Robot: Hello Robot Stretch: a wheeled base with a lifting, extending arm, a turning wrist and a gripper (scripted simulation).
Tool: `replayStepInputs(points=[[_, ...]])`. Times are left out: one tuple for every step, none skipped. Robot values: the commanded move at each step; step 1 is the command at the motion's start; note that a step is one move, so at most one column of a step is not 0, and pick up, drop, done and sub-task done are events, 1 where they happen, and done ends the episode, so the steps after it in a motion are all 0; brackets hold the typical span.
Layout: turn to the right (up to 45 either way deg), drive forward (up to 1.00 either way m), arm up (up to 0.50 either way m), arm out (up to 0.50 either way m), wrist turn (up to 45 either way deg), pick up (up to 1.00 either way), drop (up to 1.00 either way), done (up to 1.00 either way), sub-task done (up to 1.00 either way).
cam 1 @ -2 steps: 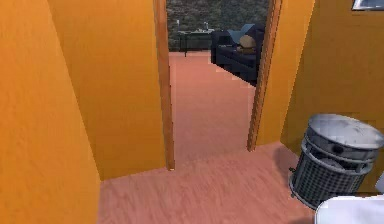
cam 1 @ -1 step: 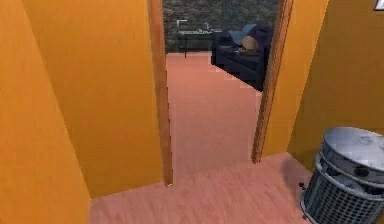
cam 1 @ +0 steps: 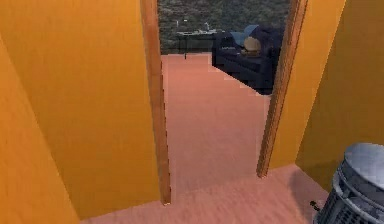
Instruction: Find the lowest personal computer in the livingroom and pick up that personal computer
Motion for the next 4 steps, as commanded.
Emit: replayStepInputs(points=[[45.0,0.0,0.0,0.0,0.0,0.0,0.0,0.0,0.0],[0.0,0.3,0.0,0.0,0.0,0.0,0.0,0.0,0.0],[-45.0,0.0,0.0,0.0,0.0,0.0,0.0,0.0,0.0],[-3.0,0.0,0.0,0.0,0.0,0.0,0.0,0.0,0.0]])
